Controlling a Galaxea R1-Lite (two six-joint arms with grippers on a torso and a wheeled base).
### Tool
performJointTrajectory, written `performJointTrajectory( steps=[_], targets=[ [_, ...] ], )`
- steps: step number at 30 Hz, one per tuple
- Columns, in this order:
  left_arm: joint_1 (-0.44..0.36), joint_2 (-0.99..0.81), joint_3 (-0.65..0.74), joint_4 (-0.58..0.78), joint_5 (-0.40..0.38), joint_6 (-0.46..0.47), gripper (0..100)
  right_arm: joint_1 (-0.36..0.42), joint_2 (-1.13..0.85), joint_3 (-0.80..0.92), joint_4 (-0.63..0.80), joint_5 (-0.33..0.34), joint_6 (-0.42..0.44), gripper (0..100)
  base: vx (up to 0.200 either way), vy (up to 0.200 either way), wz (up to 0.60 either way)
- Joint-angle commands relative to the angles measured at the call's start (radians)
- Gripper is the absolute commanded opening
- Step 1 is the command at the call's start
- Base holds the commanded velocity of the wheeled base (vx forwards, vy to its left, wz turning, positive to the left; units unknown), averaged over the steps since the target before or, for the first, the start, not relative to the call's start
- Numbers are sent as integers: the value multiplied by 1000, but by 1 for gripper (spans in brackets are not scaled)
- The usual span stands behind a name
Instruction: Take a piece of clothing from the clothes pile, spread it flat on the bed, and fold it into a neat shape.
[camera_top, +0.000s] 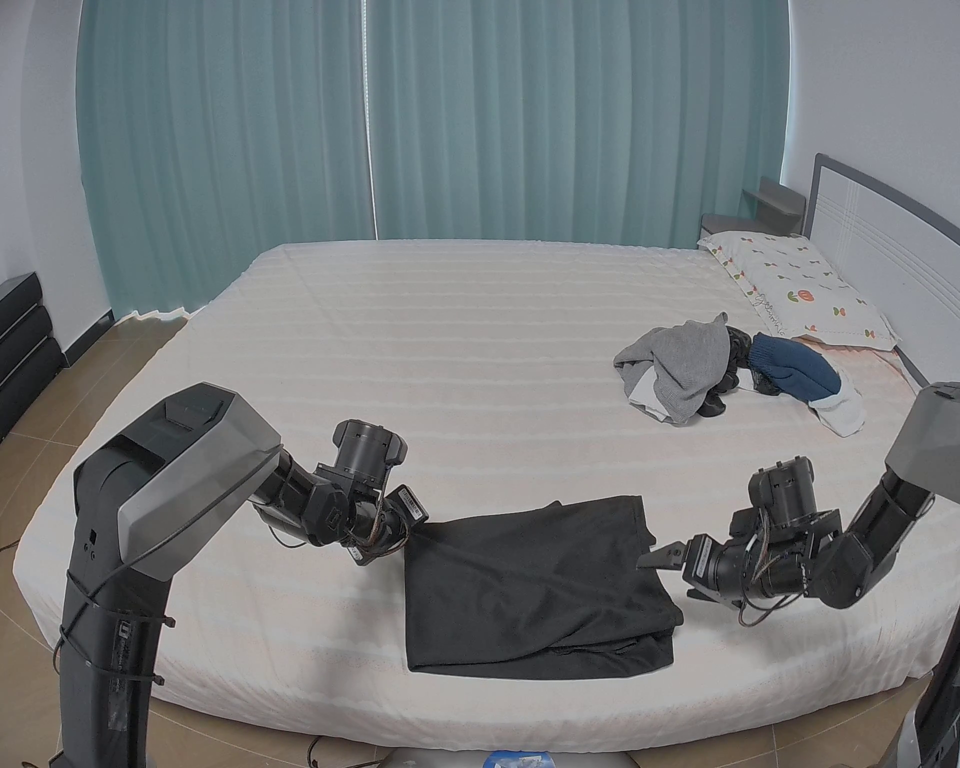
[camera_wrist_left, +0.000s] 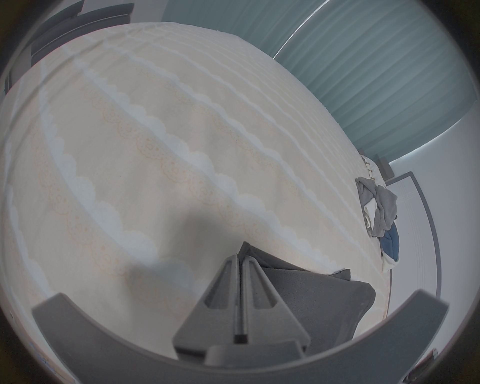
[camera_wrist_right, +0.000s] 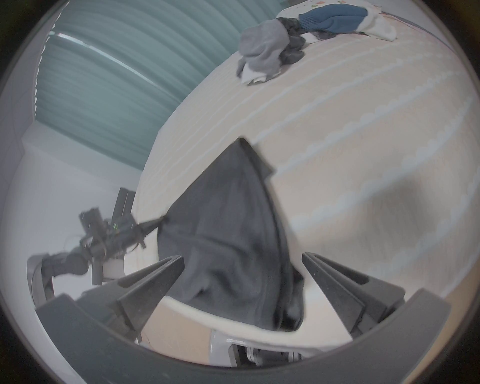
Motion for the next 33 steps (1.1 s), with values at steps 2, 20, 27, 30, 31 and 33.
performJointTrajectory(
  steps=[2, 20, 27, 30, 31, 33],
  targets=[
    [2, 3, -1, -1, 0, 0, 0, 69, -62, 60, 2, -46, -6, 100, 0, 0, 0],
    [2, 4, -5, -2, 0, 2, 0, 70, -115, 106, 109, -112, -55, 0, 0, 0, 0],
    [2, 4, -5, -1, 0, 2, 0, 73, -123, 154, 111, -111, -55, 0, 0, 0, 0],
    [2, 4, -6, -1, 0, 2, 0, 73, -128, 169, 111, -111, -57, 0, 0, 0, 0],
    [2, 4, -6, -1, 0, 3, 0, 72, -122, 174, 111, -111, -64, 0, 0, 0, 0],
    [2, 4, -11, 1, 0, 3, 0, 70, -111, 177, 109, -111, -80, 0, 0, 0, 0]
  ],
)
